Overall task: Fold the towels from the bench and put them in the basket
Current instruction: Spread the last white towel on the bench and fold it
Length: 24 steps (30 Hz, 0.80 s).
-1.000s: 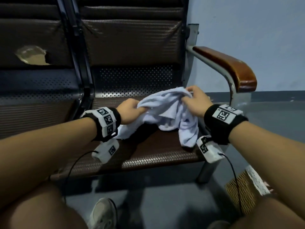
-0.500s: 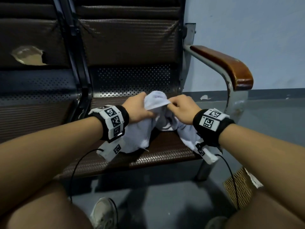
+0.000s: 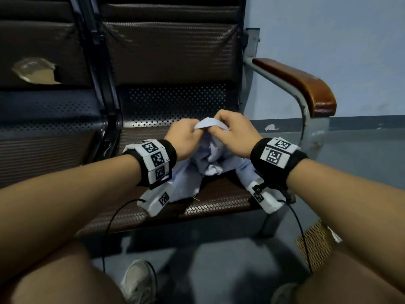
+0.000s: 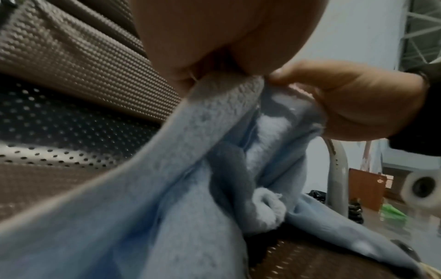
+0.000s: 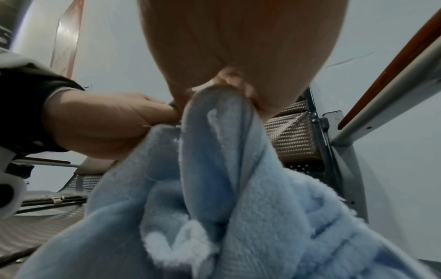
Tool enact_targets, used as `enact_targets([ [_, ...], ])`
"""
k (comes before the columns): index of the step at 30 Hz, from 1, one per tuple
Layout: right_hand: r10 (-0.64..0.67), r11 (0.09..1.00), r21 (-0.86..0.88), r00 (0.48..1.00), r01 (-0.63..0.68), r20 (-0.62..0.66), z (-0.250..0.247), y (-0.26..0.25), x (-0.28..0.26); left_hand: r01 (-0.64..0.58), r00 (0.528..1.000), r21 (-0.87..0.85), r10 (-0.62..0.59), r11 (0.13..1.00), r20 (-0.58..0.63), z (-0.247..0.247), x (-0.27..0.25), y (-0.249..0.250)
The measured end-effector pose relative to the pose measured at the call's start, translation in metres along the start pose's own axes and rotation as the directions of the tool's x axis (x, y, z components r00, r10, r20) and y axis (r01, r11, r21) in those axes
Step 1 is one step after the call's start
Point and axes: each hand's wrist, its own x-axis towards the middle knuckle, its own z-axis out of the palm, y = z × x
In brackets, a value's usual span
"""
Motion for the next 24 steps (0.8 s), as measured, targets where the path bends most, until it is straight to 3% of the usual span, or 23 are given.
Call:
enact_targets([
  [3, 0.113, 0.982, -0.169, 0.978, -0.084, 0.174, -0.003, 0.008, -0.002, 0.134, 0.977, -0.11, -0.149, 0.985, -0.15, -0.005, 0.006, -0.006],
  [5, 0.243, 0.942, -0.295, 0.929, -0.158, 0.28, -0.005, 0.015, -0.005, 0.202, 0.945, -0.166, -0.237, 0.965, -0.226, -0.006, 0.007, -0.005],
  [8, 0.327, 0.906, -0.368, 0.895, -0.207, 0.302, -0.007, 0.02, -0.007, 0.242, 0.892, -0.311, -0.337, 0.919, -0.301, -0.008, 0.011, -0.008],
  [11, 0.249, 0.962, -0.146, 0.959, -0.229, 0.133, -0.009, 0.017, -0.003, 0.221, 0.942, -0.405, -0.302, 0.887, -0.148, -0.009, 0.01, -0.013],
  [13, 0.23, 0.971, 0.067, 0.973, -0.231, 0.019, -0.009, 0.011, 0.001, 0.22, 0.971, -0.283, -0.236, 0.934, -0.026, -0.003, 0.005, -0.012],
  [16, 0.188, 0.96, 0.215, 0.982, -0.179, -0.023, -0.011, 0.004, 0.002, 0.213, 0.972, -0.037, -0.216, 0.976, -0.092, 0.002, 0.003, -0.008],
  [18, 0.141, 0.98, 0.136, 0.99, -0.144, 0.027, -0.012, 0.003, 0.0, 0.289, 0.931, -0.107, -0.306, 0.951, -0.199, -0.003, 0.009, -0.006],
  [20, 0.107, 0.992, -0.076, 0.991, -0.101, 0.083, -0.012, 0.006, -0.003, 0.369, 0.866, -0.258, -0.431, 0.893, -0.252, -0.013, 0.015, -0.006],
  [22, 0.094, 0.959, -0.274, 0.993, -0.07, 0.074, -0.013, 0.009, -0.007, 0.405, 0.821, -0.411, -0.523, 0.817, -0.23, -0.02, 0.022, -0.008],
  [24, 0.103, 0.928, -0.363, 0.994, -0.087, 0.026, -0.016, 0.012, -0.007, 0.417, 0.784, -0.578, -0.6, 0.701, -0.161, -0.025, 0.025, -0.008],
])
